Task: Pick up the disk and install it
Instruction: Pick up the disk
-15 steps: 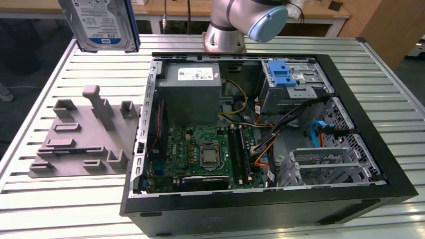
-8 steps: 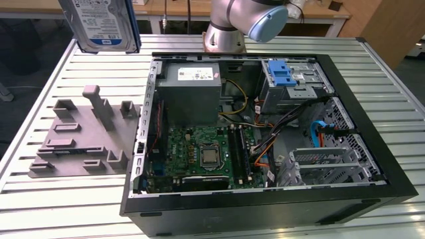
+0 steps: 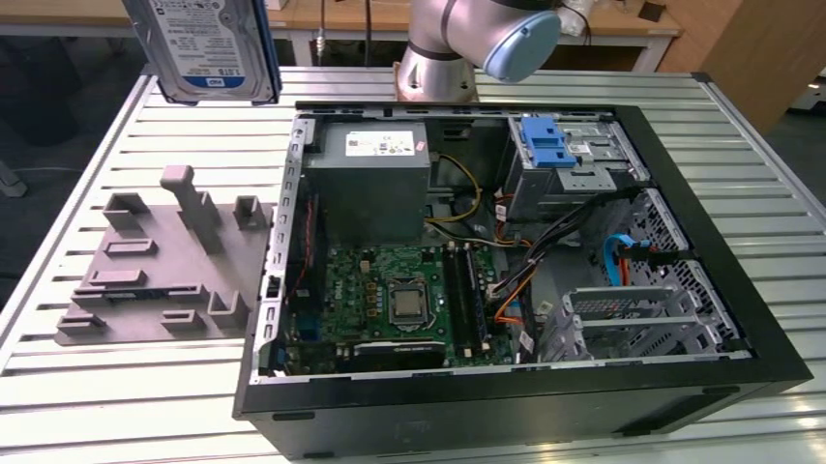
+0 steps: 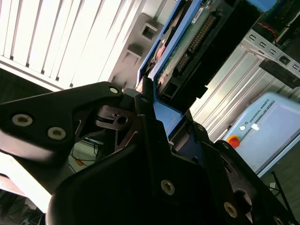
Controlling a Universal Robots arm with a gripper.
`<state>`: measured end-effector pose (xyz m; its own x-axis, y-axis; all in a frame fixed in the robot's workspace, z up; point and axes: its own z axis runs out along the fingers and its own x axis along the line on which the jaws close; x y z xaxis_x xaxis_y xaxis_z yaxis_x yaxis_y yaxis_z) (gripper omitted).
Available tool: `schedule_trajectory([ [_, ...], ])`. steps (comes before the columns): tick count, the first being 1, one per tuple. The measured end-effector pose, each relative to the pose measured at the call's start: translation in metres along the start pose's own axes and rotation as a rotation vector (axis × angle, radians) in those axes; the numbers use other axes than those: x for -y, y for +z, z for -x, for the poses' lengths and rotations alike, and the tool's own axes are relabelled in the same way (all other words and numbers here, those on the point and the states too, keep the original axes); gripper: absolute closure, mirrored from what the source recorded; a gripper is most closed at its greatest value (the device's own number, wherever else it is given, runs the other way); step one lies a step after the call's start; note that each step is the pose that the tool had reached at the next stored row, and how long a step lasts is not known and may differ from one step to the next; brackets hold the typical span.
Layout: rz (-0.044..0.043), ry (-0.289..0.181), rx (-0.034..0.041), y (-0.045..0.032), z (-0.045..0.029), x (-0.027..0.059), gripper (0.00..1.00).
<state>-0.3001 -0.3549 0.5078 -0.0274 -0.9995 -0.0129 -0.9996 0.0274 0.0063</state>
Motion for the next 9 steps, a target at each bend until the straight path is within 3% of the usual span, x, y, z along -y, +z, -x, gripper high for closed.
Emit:
schedule_trajectory([
  [9,0.0000,0.000,-0.0001,0.0000,-0.0001,0.0049,0.64],
])
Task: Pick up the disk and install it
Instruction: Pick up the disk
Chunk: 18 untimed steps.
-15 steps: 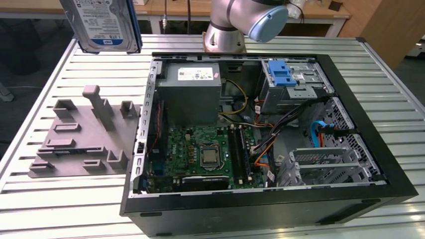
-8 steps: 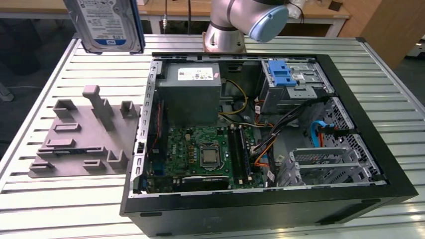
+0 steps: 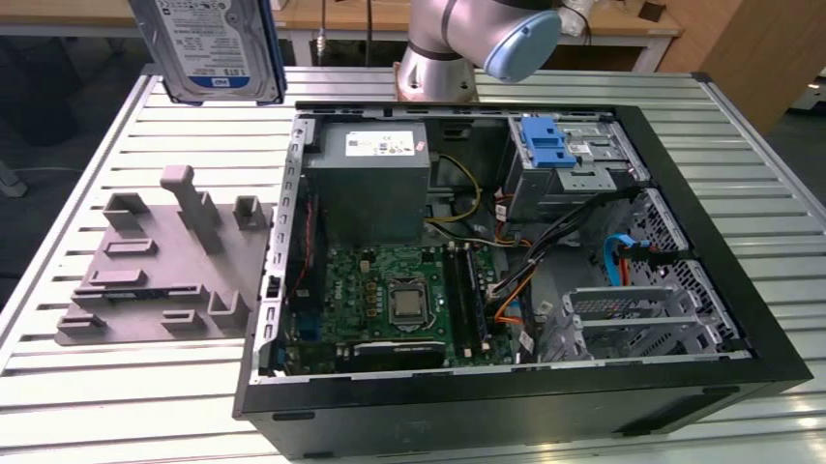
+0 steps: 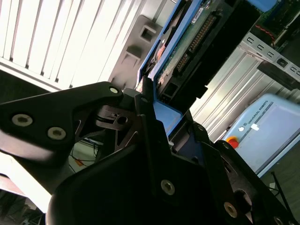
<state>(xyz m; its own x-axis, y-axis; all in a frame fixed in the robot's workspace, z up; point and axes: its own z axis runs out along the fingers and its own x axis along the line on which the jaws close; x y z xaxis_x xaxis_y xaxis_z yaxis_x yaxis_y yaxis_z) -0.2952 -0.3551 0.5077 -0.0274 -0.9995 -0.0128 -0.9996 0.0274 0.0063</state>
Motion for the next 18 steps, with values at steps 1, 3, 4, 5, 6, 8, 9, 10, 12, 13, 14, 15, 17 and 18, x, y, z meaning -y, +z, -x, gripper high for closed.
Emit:
schedule_trajectory([
  [1,0.0000,0.000,0.0000,0.0000,0.0000,0.0006,0.64],
  [3,-0.0001,0.000,0.0000,0.0000,0.0000,0.0017,0.64],
  [4,-0.0001,0.000,0.0000,0.0001,0.0000,0.0022,0.64],
  [5,-0.0001,0.000,0.0000,0.0001,0.0000,0.0028,0.64],
  [6,-0.0001,0.000,0.0000,0.0001,-0.0001,0.0033,0.64],
  [8,-0.0001,0.000,0.0001,0.0001,-0.0001,0.0043,0.64],
  [9,0.0000,0.000,0.0000,0.0001,-0.0001,0.0047,0.64],
  [10,-0.0001,0.000,0.0000,0.0001,-0.0001,0.0052,0.64],
  [12,0.0000,0.000,0.0000,0.0001,-0.0002,0.0061,0.64],
  [13,-0.0001,0.000,0.0000,0.0001,-0.0002,0.0065,0.64],
  [14,-0.0001,0.000,0.0001,0.0001,-0.0002,0.0070,0.64],
  [15,-0.0001,0.000,0.0001,0.0002,-0.0002,0.0074,0.64],
  [17,-0.0001,0.000,0.0001,0.0002,-0.0002,0.0084,0.64],
  [18,-0.0001,0.000,0.0000,0.0002,-0.0003,0.0090,0.64],
])
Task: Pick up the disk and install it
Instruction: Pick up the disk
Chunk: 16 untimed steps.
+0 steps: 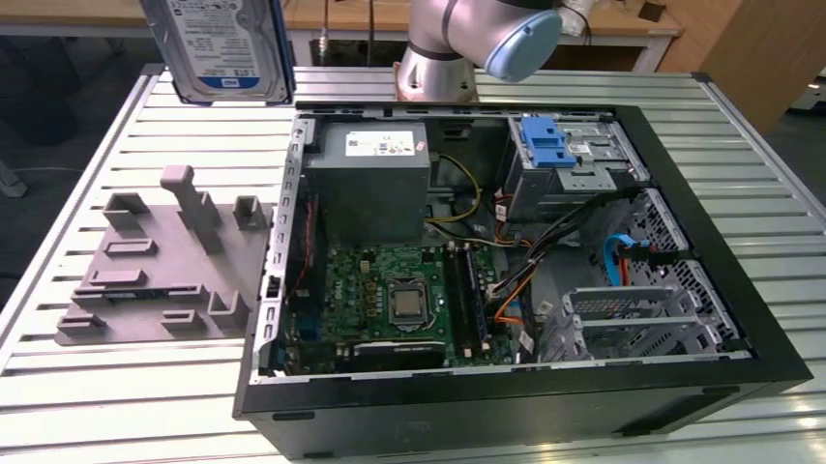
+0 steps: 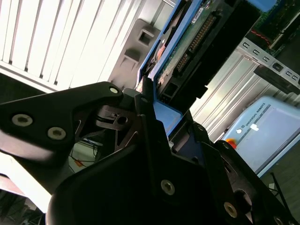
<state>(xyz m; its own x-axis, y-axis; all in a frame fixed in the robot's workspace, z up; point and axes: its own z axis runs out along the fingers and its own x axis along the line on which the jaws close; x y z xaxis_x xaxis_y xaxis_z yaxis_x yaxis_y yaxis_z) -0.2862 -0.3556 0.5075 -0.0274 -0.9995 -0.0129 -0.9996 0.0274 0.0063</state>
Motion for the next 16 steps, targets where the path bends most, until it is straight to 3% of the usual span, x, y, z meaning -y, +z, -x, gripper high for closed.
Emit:
schedule_trajectory([
  [16,0.0000,0.000,0.0000,0.0001,-0.0001,0.0086,0.64],
])
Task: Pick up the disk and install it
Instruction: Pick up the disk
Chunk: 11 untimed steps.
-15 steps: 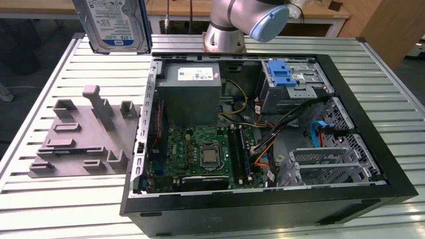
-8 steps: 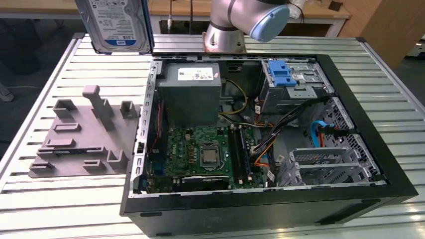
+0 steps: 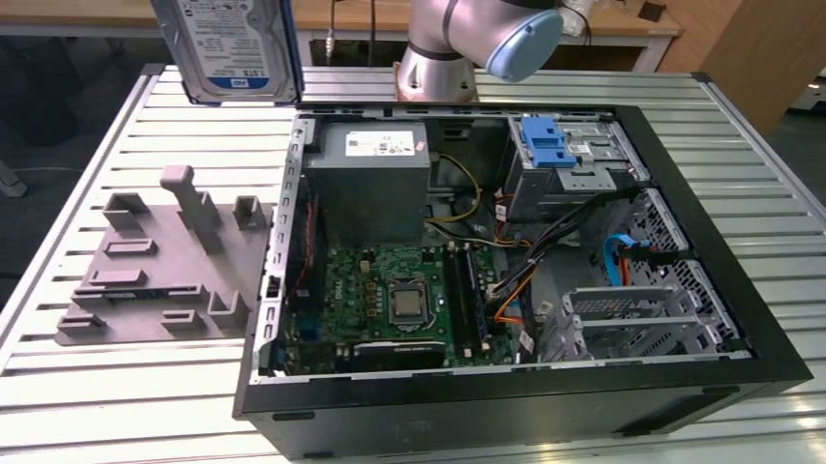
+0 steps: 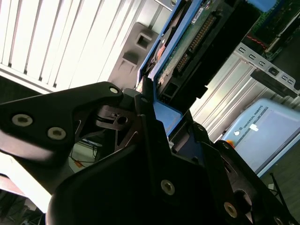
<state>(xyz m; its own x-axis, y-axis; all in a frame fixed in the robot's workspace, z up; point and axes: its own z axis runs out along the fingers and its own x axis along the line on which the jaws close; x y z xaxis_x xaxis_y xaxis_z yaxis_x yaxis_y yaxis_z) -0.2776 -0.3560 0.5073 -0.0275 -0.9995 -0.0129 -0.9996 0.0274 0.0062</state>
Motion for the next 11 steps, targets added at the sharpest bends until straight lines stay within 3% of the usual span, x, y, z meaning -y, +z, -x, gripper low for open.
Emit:
schedule_trajectory([
  [7,0.0000,0.000,0.0000,0.0000,-0.0012,0.0045,0.64],
  [11,-0.0001,0.000,0.0000,0.0001,-0.0086,0.0065,0.64],
])
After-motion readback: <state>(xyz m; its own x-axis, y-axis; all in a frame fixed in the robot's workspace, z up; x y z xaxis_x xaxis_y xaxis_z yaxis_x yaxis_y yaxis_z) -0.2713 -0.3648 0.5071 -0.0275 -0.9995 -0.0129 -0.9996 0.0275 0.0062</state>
